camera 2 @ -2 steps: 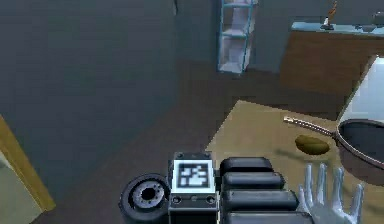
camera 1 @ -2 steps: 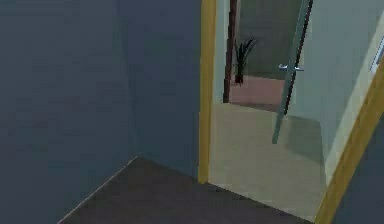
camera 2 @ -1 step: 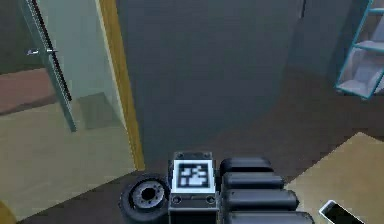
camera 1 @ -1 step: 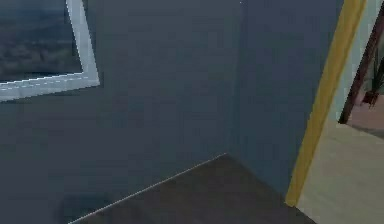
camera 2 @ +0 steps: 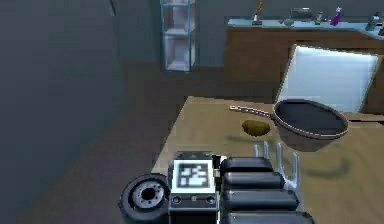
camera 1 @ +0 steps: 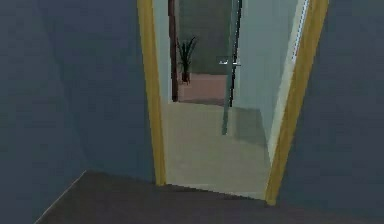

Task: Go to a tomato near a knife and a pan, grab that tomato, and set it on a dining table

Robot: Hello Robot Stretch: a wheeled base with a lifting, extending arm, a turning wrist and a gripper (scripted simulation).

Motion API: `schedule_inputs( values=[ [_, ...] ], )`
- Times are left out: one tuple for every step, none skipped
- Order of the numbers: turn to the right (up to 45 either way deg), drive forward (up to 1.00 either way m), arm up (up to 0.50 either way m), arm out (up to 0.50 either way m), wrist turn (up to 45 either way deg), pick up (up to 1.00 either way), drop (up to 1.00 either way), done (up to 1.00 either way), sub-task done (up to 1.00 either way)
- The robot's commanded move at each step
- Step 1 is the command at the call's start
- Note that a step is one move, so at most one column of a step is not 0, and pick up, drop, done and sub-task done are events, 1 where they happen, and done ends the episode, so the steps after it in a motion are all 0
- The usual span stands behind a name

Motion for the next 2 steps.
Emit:
schedule_inputs(
  values=[
    [45.0, 0.00, 0.00, 0.00, 0.0, 0.00, 0.00, 0.00, 0.00],
    [45.0, 0.00, 0.00, 0.00, 0.0, 0.00, 0.00, 0.00, 0.00]
  ],
)
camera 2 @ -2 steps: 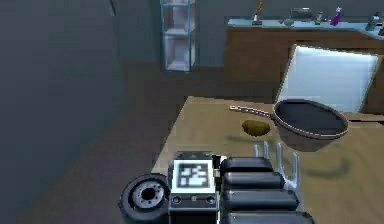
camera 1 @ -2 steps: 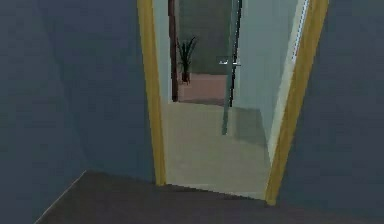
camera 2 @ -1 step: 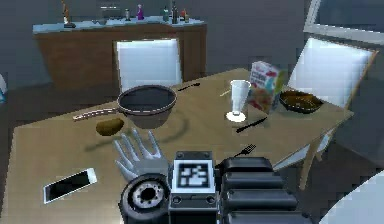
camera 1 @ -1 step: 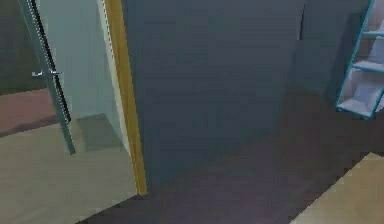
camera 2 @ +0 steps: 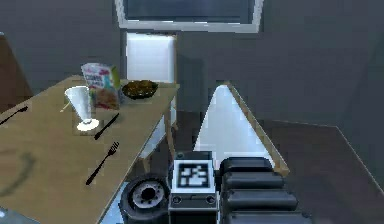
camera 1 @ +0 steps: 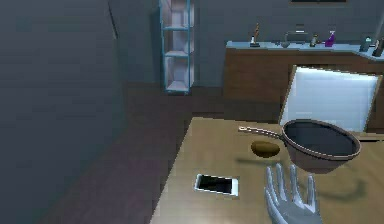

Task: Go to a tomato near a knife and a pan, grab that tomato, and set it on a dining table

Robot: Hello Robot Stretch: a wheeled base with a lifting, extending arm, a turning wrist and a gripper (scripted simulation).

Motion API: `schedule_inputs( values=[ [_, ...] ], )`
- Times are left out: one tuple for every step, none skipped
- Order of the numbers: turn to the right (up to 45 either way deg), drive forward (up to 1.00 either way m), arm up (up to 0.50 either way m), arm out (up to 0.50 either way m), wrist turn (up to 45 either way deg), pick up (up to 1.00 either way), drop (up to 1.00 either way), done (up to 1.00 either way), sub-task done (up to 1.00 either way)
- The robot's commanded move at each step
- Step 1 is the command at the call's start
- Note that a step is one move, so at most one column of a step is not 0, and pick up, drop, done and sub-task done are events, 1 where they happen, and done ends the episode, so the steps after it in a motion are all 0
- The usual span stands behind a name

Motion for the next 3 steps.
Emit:
schedule_inputs(
  values=[
    [12.0, 0.00, 0.00, 0.00, 0.0, 0.00, 0.00, 0.00, 0.00],
    [-45.0, 0.00, 0.00, 0.00, 0.0, 0.00, 0.00, 0.00, 0.00],
    [-45.0, 0.00, 0.00, 0.00, 0.0, 0.00, 0.00, 0.00, 0.00]
  ],
)
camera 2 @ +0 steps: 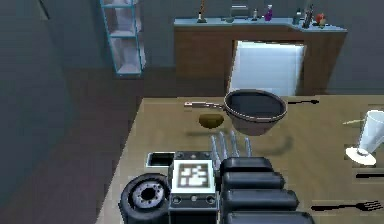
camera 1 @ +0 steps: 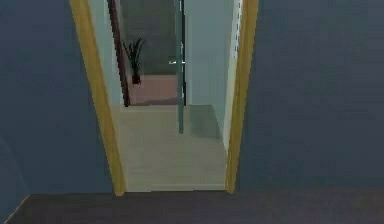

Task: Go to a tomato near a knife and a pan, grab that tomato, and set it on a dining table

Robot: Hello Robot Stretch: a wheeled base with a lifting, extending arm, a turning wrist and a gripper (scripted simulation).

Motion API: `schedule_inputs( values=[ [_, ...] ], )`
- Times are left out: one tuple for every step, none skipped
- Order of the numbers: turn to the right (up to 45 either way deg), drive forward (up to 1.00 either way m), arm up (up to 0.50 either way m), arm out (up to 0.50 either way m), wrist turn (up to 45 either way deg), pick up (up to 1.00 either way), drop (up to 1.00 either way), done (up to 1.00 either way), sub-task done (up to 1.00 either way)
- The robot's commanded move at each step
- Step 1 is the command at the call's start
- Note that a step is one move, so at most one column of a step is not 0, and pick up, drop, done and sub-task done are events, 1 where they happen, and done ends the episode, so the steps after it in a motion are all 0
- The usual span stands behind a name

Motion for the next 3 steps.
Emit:
schedule_inputs(
  values=[
    [-45.0, 0.00, 0.00, 0.00, 0.0, 0.00, 0.00, 0.00, 0.00],
    [-9.0, 0.00, 0.00, 0.00, 0.0, 0.00, 0.00, 0.00, 0.00],
    [45.0, 0.00, 0.00, 0.00, 0.0, 0.00, 0.00, 0.00, 0.00]
  ],
)
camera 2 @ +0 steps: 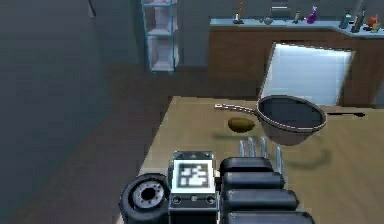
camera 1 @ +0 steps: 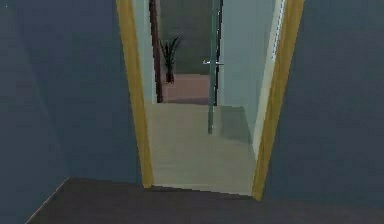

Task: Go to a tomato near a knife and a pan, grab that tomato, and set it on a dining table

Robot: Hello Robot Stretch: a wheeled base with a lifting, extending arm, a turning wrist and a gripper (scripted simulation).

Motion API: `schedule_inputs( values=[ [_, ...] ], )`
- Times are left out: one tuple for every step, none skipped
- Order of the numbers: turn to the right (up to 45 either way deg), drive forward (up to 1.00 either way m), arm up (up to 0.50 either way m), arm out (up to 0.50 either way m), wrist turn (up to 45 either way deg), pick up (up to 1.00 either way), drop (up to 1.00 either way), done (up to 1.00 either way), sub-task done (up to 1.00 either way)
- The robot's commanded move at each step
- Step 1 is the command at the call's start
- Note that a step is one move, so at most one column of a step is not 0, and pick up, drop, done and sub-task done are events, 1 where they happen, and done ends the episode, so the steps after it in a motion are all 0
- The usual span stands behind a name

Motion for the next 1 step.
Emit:
schedule_inputs(
  values=[
    [45.0, 0.00, 0.00, 0.00, 0.0, 0.00, 0.00, 0.00, 0.00]
  ],
)
